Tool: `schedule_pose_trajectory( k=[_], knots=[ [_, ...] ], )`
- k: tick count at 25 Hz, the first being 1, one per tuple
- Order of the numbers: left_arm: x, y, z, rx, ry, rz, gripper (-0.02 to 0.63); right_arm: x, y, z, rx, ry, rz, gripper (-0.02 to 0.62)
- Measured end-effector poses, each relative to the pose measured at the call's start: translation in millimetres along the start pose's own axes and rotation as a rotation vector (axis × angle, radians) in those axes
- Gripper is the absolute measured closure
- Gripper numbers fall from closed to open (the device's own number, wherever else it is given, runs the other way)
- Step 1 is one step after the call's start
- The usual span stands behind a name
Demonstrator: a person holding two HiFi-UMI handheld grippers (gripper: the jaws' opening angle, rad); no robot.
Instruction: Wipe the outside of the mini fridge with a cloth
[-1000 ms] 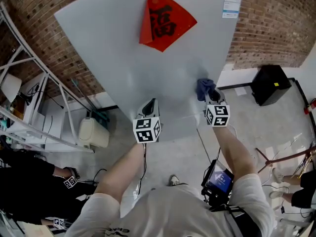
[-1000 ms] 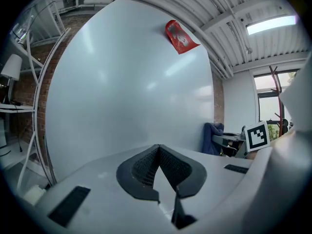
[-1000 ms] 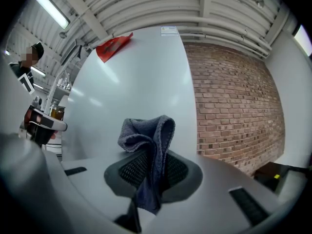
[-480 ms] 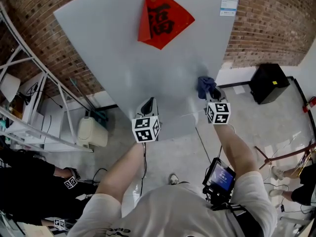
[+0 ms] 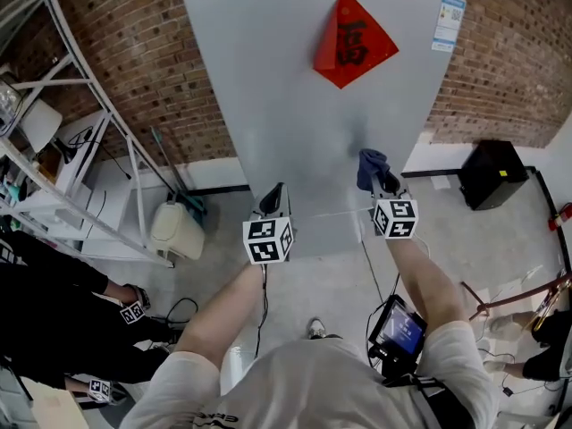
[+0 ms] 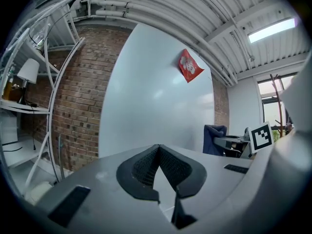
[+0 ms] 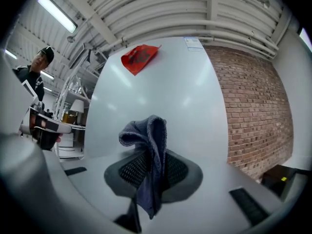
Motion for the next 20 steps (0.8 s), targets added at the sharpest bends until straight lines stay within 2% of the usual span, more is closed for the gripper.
schedule_pose_trajectory(
  k=[5,12,16,20],
  knots=[
    [0.2,51.2,-26.9,0.03,0.006,0.012,0.603,2.4,13.4,-68.9,0.071,-0.007,0.002,0.537],
    [-16.5,105.2,-53.2,0.054,0.032,0.01,0.603,-15.9,28.5,-154.5,0.15,-0.025,-0.025,0.537],
    [-28.8,114.8,-59.3,0.072,0.052,0.001,0.603,-38.1,29.3,-184.0,0.195,-0.036,-0.057,0.537],
    [-43.8,108.9,-59.5,0.081,0.046,0.007,0.603,-63.4,17.9,-189.4,0.227,-0.045,-0.077,0.537]
  ],
)
Point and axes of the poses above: the fingertips, and each gripper's own axes: y backward along the fingers, z to its right, x out of its top, the point moved 2 cm from there along y, backward along the fingers, and after that the axes turned 14 degrees about -y, right-handed, at the moved point
